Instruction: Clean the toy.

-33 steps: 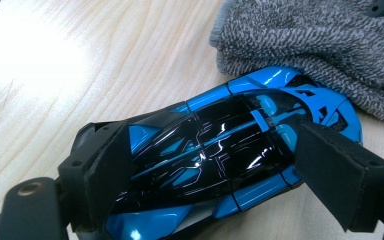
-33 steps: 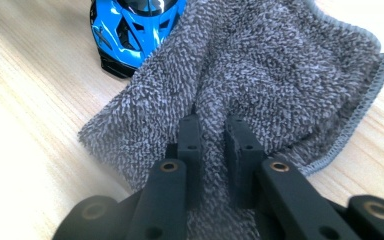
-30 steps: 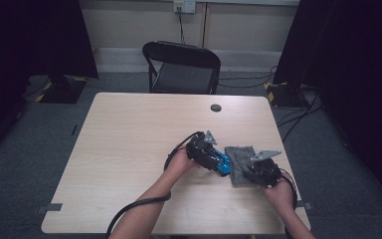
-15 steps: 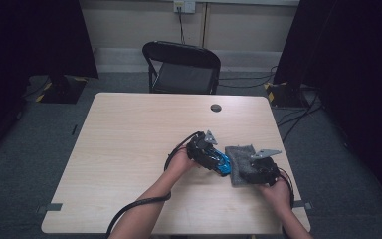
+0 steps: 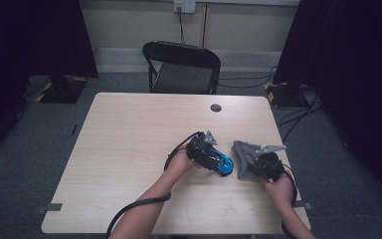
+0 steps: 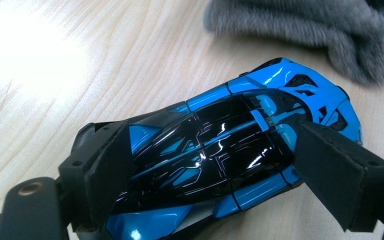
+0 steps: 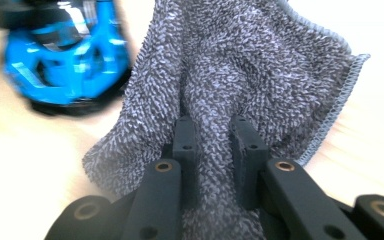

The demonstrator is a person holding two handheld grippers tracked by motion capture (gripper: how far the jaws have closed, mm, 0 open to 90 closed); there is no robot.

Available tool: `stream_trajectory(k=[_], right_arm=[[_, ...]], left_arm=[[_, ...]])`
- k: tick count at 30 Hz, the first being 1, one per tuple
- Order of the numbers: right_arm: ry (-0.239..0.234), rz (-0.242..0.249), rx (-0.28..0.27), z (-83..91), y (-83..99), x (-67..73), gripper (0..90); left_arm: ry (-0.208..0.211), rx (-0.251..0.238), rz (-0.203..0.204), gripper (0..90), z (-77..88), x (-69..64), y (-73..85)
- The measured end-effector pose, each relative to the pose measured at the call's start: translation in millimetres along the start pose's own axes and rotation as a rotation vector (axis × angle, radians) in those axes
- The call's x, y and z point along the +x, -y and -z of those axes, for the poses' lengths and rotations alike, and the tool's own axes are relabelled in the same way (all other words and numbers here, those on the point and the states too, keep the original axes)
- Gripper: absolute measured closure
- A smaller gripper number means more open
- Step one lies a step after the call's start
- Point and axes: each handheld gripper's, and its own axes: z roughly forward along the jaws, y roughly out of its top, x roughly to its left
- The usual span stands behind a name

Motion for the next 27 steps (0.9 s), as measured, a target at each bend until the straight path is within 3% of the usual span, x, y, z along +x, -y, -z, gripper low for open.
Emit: stream_trajectory(k=[3,10,13,23,24,27], right_arm=[[0.004,0.040,0.040,0.9,1.6,2.9,76.4],[-0.075,0.124,0.065,5.7,3.0,31.6,76.4],[-0.127,0.122,0.064,7.8,5.5,39.6,76.4],[-0.214,0.133,0.066,11.9,10.0,51.9,76.4],[-0.242,0.126,0.061,11.4,10.7,55.4,76.3],[-0.245,0.138,0.060,11.1,10.4,58.8,76.2]], left_arm=[[0.003,0.007,0.001,16.1,0.0,0.4,-1.0],[0.000,0.003,0.007,16.5,0.1,0.2,-0.7],[0.000,0.004,0.007,16.4,0.0,-0.5,-1.0],[-0.001,0.005,0.004,16.4,-0.2,-0.8,-1.2],[-0.002,0.005,0.005,16.5,-0.1,-0.8,-1.1],[-0.003,0.010,0.002,16.5,0.1,-0.8,-1.4]])
